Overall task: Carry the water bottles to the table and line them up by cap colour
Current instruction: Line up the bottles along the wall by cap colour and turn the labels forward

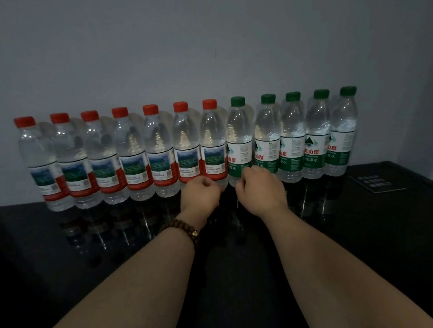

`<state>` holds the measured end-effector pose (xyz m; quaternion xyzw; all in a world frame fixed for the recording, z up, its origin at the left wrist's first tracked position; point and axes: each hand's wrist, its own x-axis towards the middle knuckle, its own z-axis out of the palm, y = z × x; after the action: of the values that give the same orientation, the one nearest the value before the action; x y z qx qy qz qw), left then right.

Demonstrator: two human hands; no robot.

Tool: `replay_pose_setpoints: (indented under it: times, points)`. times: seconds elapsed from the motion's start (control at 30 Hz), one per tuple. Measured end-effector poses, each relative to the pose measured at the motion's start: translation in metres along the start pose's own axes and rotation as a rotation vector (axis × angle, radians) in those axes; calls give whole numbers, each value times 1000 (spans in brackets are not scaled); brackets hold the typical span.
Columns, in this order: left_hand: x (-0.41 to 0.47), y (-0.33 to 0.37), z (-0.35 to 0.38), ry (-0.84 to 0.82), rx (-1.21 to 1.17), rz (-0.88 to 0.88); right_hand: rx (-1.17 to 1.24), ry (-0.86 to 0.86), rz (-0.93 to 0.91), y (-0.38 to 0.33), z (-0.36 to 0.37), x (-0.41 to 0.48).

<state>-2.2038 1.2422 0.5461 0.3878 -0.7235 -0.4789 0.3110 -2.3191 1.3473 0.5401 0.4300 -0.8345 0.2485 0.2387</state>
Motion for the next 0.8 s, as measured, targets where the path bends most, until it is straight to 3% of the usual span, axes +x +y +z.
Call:
replay_pose_setpoints:
  times: [0.1, 0.2, 0.37, 0.5, 0.63, 0.7, 0.8]
  points:
    - [-16, -2, -23, -47, -128, 1, -96, 2, -56, -6, -18, -12]
    - [-31, -13, -58, 68, -72, 36, -153, -15, -136, -25, -31, -31]
    - [-55, -48, -134, 302, 62, 14, 22, -64, -169, -113, -33, -62]
    - [-58, -72, -209, 377, 170, -2, 151, -120, -235, -204, -21, -75]
    - [-42, -106, -277, 487, 220, -26, 329, -230, -177, -285, 7, -75]
    - [-27, -117, -295, 508, 169, -48, 392, -294, -139, -309, 22, -70]
    - [-1, -124, -304, 436, 91, -40, 297, -318, -230, -323, 45, -55]
